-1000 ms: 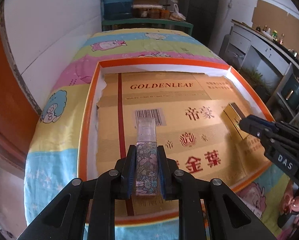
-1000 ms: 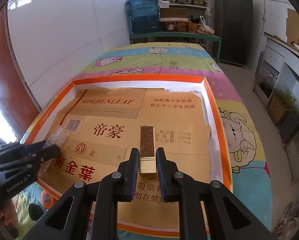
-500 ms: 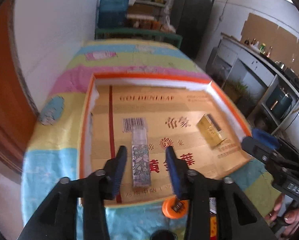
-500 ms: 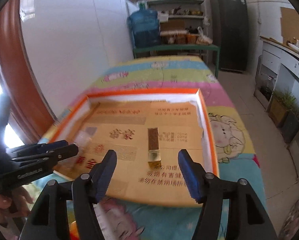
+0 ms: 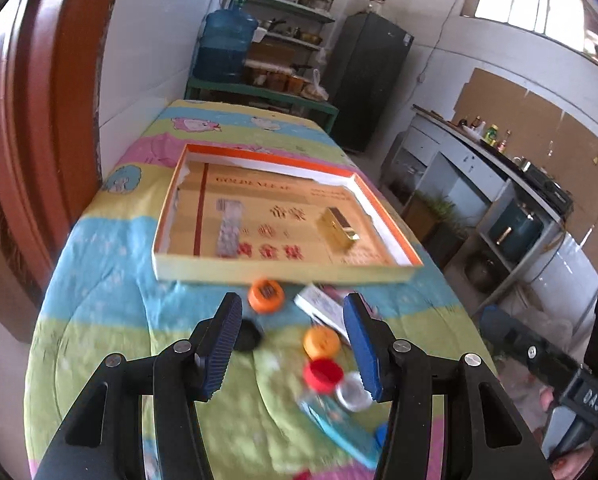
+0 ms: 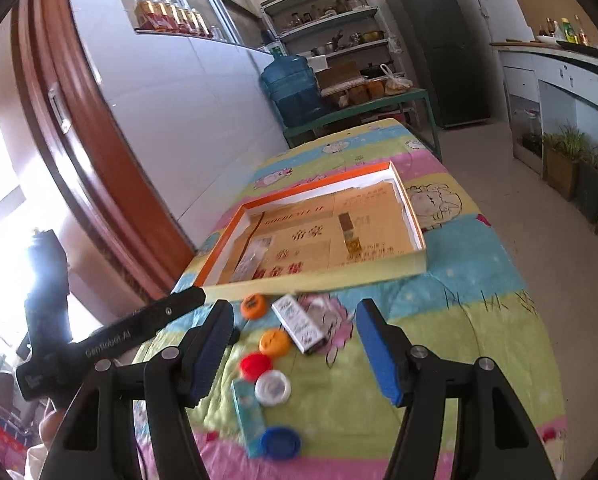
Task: Organize rigid objects
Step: 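Withdraw both tools from the tray back toward the remaining items, then grasp the blue bottle cap with the right gripper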
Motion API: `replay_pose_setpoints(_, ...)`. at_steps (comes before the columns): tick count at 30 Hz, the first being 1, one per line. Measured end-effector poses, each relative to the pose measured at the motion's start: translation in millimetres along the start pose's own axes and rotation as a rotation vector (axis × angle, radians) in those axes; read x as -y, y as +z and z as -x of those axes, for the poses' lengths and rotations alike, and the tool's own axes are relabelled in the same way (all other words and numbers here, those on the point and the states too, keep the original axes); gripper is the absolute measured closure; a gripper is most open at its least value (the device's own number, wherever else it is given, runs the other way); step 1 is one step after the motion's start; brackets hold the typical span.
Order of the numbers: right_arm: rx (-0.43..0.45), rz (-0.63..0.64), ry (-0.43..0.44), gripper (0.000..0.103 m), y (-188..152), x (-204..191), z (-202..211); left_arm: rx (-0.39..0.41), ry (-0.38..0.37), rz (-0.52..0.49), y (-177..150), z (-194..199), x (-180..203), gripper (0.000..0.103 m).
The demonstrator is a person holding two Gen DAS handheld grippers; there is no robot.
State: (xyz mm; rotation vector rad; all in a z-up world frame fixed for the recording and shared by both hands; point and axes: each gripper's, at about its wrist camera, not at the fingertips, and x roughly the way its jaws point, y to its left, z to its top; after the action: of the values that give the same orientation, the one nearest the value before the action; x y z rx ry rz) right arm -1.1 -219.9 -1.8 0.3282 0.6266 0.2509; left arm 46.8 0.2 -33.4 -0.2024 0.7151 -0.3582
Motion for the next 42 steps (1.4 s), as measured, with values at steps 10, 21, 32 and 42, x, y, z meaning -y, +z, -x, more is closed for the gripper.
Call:
replay_pose_setpoints(10, 0.008, 0.03, -0.012, 0.039, -7.6, 2.4, 29.8, 0.061, -0.006, 0.0, -9.7, 35.9, 18.3, 0.048)
replay_pose_setpoints(21, -0.061, 0.133, -0.033, 0.039, -45.1, -9.0, 27.0, 0.002, 0.047, -0.03, -45.8, 42.4, 27.4, 0.048)
replay_pose_setpoints(32, -0.075, 0.214, -0.064, 0.039, -77.1, -32.7, 14.0, -0.013, 0.092, -0.058, -75.0, 47.9, 12.7, 0.048)
replay_pose_setpoints(42, -0.151, 0.172, -0.071, 0.048, -90.6, -26.1, -20.3, -0.038, 0.065, -0.041, -78.9, 41.2, 3.8, 0.048)
